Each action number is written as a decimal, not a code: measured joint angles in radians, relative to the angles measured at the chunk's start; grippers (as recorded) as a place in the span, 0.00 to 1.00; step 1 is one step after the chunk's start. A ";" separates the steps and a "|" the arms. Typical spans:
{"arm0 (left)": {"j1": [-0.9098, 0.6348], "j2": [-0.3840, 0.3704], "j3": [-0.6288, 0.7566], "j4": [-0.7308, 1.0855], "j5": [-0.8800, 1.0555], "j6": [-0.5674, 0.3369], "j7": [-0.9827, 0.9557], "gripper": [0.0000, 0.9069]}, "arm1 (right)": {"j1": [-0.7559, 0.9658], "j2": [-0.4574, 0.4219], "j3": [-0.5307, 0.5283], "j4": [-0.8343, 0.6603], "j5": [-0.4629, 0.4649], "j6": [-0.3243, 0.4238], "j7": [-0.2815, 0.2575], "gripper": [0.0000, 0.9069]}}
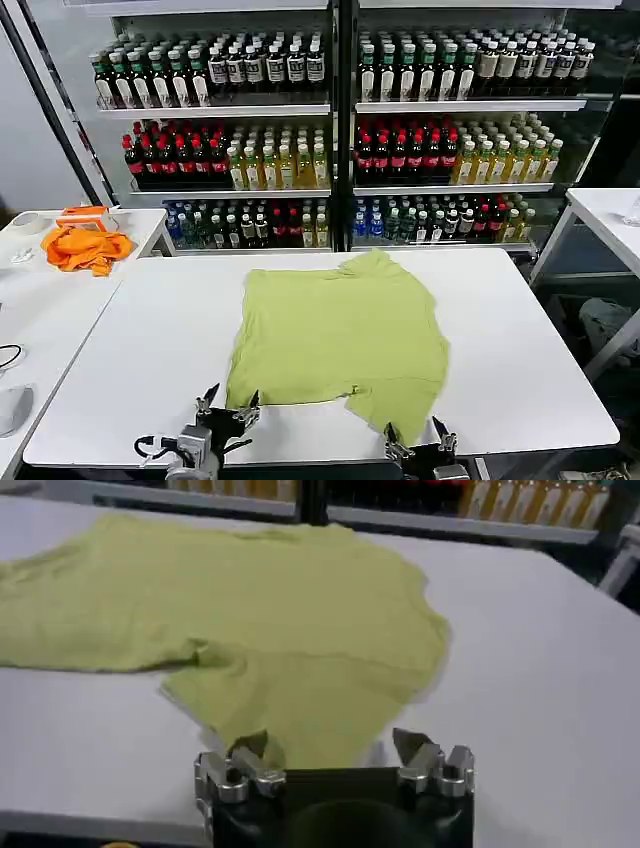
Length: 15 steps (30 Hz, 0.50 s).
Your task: Fold and organize the clothes.
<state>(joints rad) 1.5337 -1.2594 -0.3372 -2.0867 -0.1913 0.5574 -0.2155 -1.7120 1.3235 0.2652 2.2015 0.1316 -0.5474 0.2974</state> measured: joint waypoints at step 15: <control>0.008 0.002 -0.012 0.007 -0.047 -0.011 0.008 0.02 | -0.024 -0.024 0.012 0.010 0.025 0.029 -0.008 0.00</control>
<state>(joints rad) 1.5420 -1.2574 -0.3489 -2.0792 -0.2382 0.5465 -0.2080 -1.7365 1.2992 0.2770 2.2118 0.1564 -0.5181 0.2891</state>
